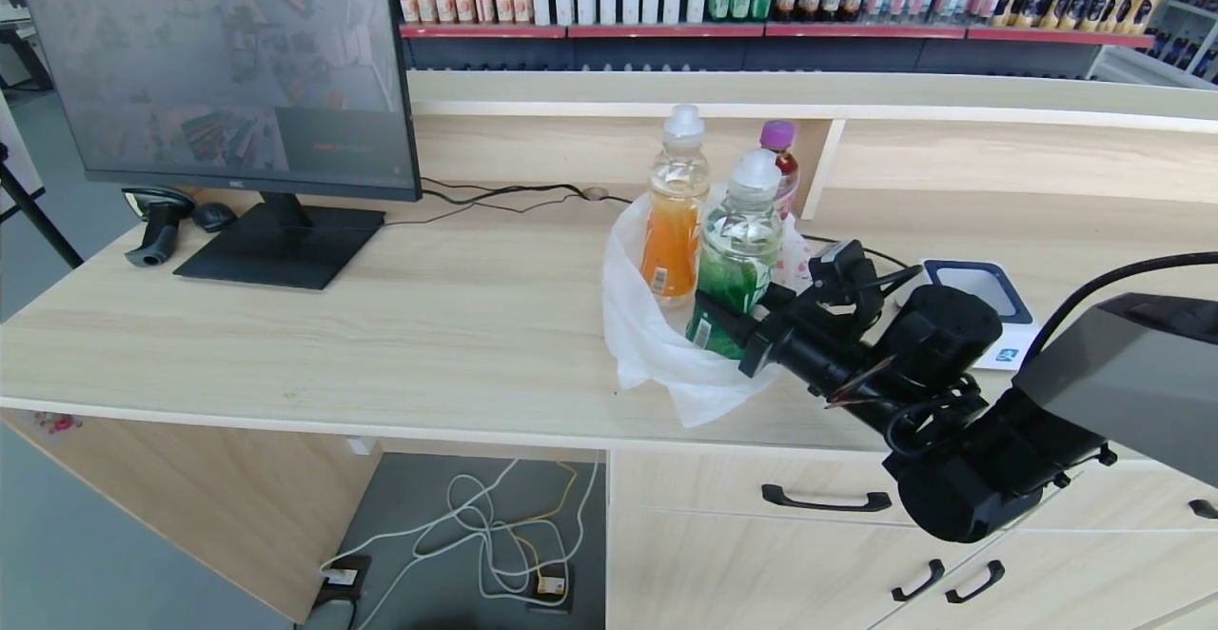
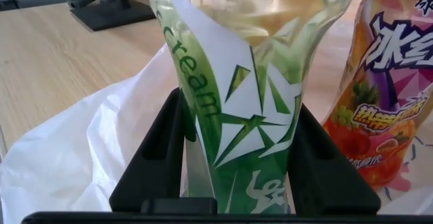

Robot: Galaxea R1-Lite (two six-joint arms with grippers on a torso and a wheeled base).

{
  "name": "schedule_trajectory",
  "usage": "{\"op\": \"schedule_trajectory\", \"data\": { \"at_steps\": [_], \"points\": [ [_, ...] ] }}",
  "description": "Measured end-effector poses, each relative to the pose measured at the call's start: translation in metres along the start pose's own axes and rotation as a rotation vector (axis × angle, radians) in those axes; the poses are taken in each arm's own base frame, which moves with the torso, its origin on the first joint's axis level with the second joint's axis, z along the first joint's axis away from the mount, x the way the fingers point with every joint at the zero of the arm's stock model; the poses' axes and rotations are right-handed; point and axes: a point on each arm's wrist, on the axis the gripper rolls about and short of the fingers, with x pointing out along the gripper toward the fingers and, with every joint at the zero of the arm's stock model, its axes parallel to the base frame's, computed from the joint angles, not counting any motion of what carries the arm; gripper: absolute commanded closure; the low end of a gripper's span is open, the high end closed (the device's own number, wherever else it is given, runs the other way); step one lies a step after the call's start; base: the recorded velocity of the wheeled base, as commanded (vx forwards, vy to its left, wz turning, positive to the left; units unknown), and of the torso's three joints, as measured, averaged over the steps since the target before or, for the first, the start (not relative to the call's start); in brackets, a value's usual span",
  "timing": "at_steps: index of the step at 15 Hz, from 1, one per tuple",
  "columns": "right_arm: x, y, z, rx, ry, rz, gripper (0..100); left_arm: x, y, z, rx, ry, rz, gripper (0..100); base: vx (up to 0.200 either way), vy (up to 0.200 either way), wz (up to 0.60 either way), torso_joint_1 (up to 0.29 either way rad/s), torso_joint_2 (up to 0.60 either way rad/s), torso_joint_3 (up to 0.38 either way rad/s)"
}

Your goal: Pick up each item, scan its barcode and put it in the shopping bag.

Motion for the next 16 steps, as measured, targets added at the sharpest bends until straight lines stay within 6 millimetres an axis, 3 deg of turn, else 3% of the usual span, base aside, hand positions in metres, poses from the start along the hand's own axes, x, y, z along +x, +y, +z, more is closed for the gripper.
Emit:
{"op": "schedule_trajectory", "data": {
  "at_steps": [4,5,9,16],
  "points": [
    [0.000,0.000,-0.003,0.003,0.008,0.001,100,0.000,0.000,0.000,0.000,0.000,0.000,0,0.000,0.000,0.00,0.000,0.00,0.000],
    [0.000,0.000,-0.003,0.004,0.010,0.001,0,0.000,0.000,0.000,0.000,0.000,0.000,0,0.000,0.000,0.00,0.000,0.00,0.000],
    [-0.002,0.001,-0.007,0.011,0.027,0.004,0,0.000,0.000,0.000,-0.002,0.001,0.000,0,0.000,0.000,0.00,0.000,0.00,0.000],
    [-0.008,0.003,0.010,0.002,0.004,0.002,0,0.000,0.000,0.000,-0.004,0.001,0.002,0,0.000,0.000,0.00,0.000,0.00,0.000]
  ]
}}
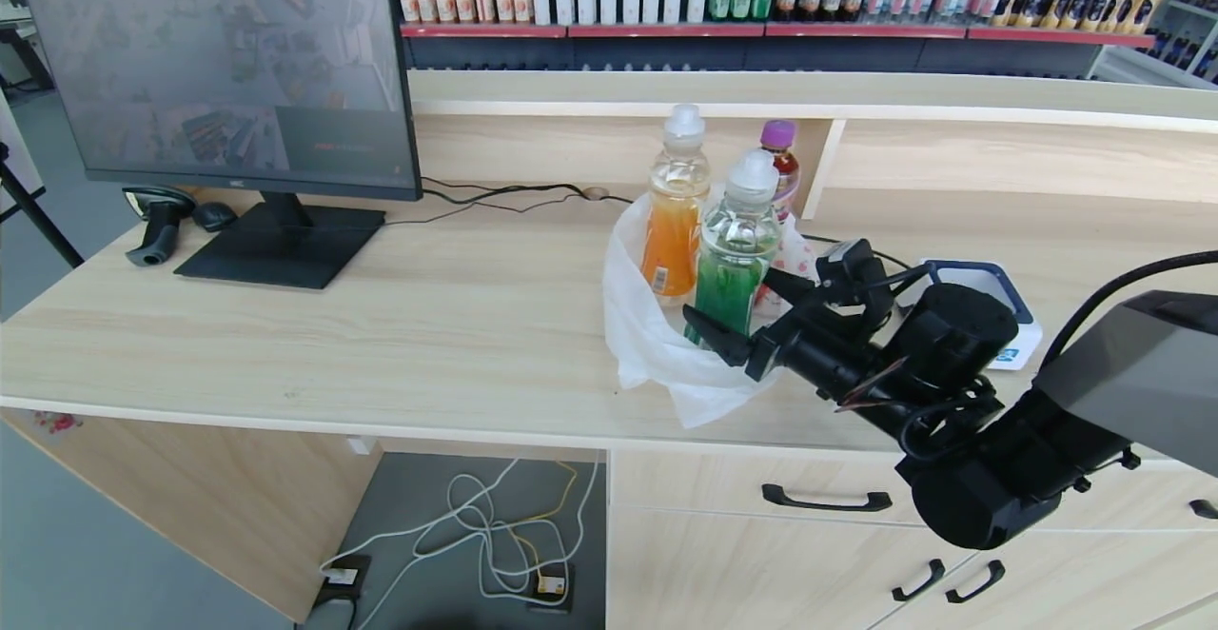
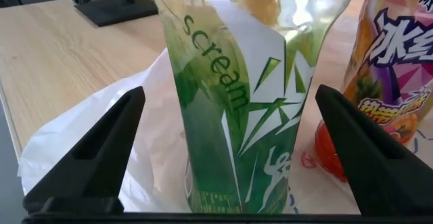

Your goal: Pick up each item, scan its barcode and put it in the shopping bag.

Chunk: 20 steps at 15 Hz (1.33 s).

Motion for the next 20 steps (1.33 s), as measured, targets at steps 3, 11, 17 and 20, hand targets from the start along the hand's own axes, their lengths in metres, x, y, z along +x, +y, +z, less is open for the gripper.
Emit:
{"op": "schedule_trajectory", "data": {
  "at_steps": [3,11,17,20],
  "points": [
    [-0.013,0.002,0.010,0.002,0.011,-0.005,0,0.000,0.000,0.000,0.000,0.000,0.000,0,0.000,0.000,0.00,0.000,0.00,0.000],
    [-0.077,0.021,0.049,-0.002,0.045,-0.016,0,0.000,0.000,0.000,0.001,0.002,0.000,0,0.000,0.000,0.00,0.000,0.00,0.000],
    [-0.184,0.048,0.082,-0.017,0.087,-0.080,0,0.000,0.000,0.000,0.002,0.003,0.000,0,0.000,0.000,0.00,0.000,0.00,0.000],
    [-0.222,0.062,0.093,0.001,0.146,-0.105,0,0.000,0.000,0.000,0.000,0.003,0.000,0,0.000,0.000,0.00,0.000,0.00,0.000]
  ]
}}
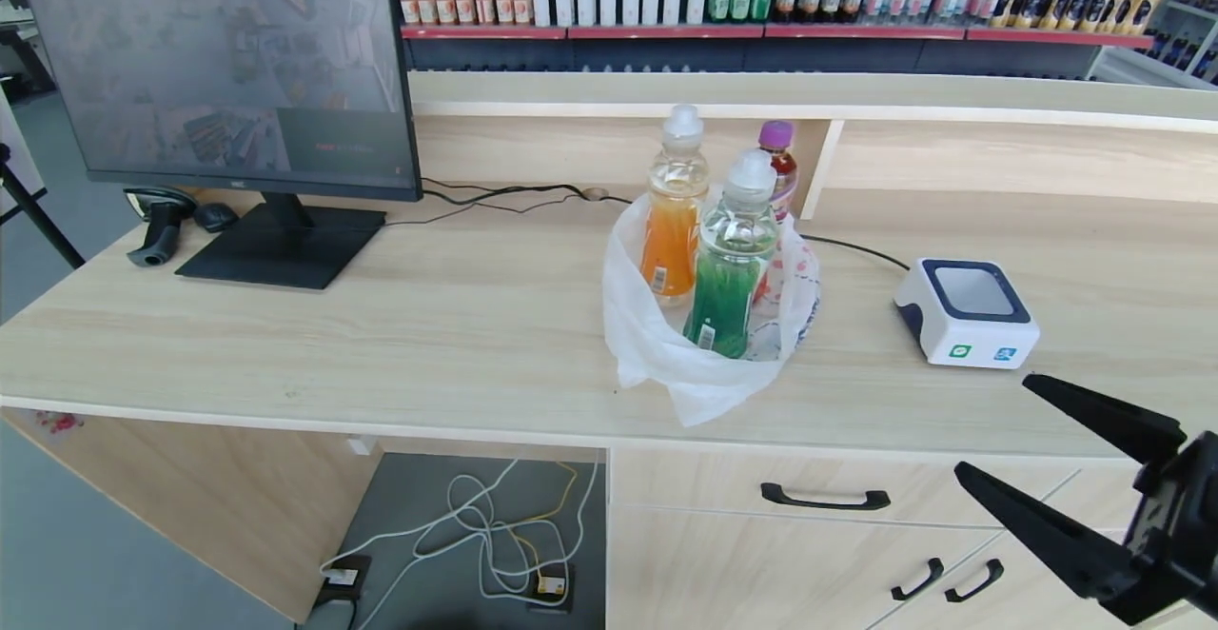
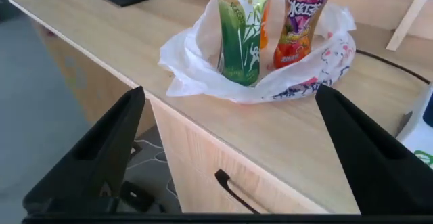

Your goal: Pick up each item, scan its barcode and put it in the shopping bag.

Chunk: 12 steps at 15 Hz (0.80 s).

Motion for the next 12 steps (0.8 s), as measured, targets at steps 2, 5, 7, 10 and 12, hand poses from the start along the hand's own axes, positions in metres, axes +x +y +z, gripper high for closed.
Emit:
{"op": "schedule_trajectory", "data": {
  "at_steps": [2,5,7,10,12],
  "points": [
    [-0.031,0.011,-0.004,0.009,0.090,-0.004,0,0.000,0.000,0.000,0.000,0.000,0.000,0,0.000,0.000,0.00,0.000,0.00,0.000],
    [-0.082,0.030,-0.015,-0.008,0.146,-0.028,0,0.000,0.000,0.000,0.000,0.000,0.000,0,0.000,0.000,0.00,0.000,0.00,0.000],
    [-0.110,0.041,-0.026,-0.012,0.144,-0.085,0,0.000,0.000,0.000,0.000,0.000,0.000,0,0.000,0.000,0.00,0.000,0.00,0.000],
    [-0.135,0.051,-0.051,0.004,0.227,-0.283,0,0.000,0.000,0.000,0.000,0.000,0.000,0,0.000,0.000,0.00,0.000,0.00,0.000],
    [-0.141,0.051,-0.059,0.058,0.270,-0.455,0,0.000,0.000,0.000,0.001,0.000,0.000,0,0.000,0.000,0.00,0.000,0.00,0.000]
  ]
}}
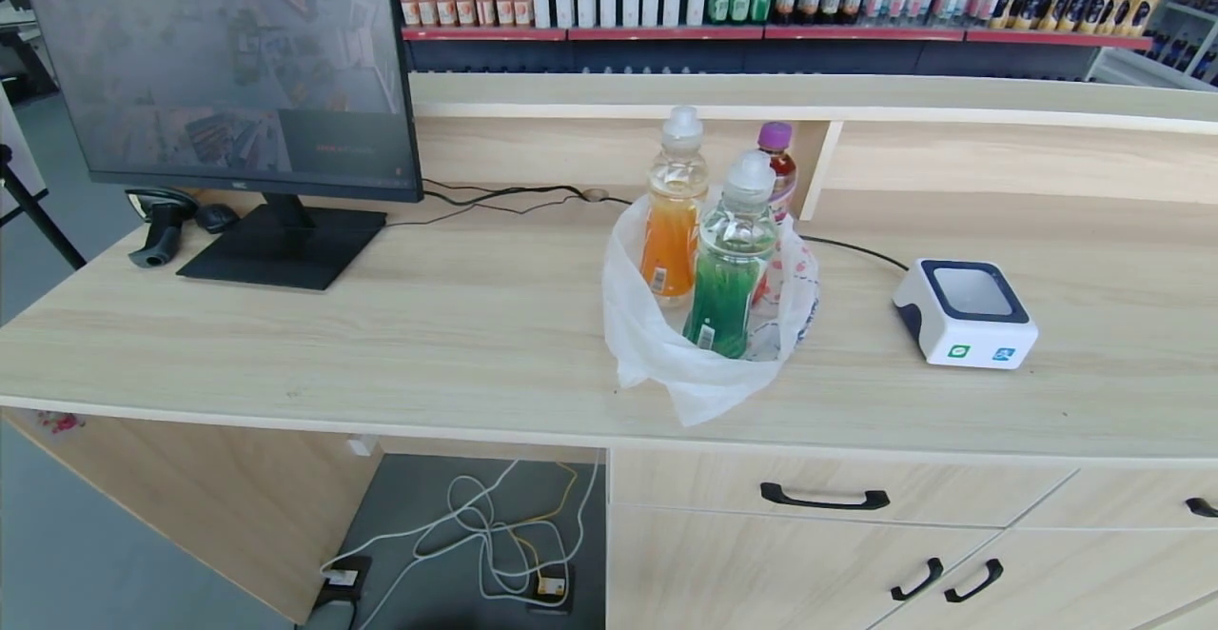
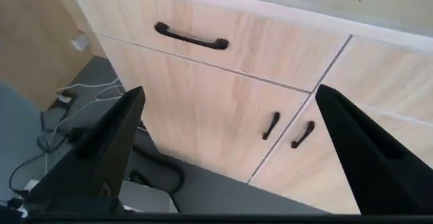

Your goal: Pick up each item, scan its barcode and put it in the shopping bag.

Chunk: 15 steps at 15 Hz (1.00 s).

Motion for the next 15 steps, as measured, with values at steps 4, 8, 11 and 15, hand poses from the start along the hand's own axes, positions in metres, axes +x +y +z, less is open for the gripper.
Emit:
{"op": "schedule_trajectory", "data": {
  "at_steps": [4,8,11,15],
  "points": [
    [-0.0022,0.0026,-0.0009,0.083,-0.020,-0.189,0,0.0000,0.0000,0.0000,0.001,0.000,0.000,0,0.000,0.000,0.00,0.000,0.00,0.000],
    [-0.0029,0.0037,-0.0012,0.071,-0.026,-0.228,0,0.0000,0.0000,0.0000,0.002,0.000,0.000,0,0.000,0.000,0.00,0.000,0.00,0.000],
    [-0.0026,0.0041,-0.0013,0.088,-0.025,-0.276,0,0.0000,0.0000,-0.0002,0.002,0.002,-0.001,0,0.000,0.000,0.00,0.000,0.00,0.000],
    [-0.0025,0.0042,-0.0015,0.086,-0.023,-0.284,0,0.0000,0.0000,-0.0001,-0.001,0.001,0.000,0,0.000,0.000,0.00,0.000,0.00,0.000]
  ]
}}
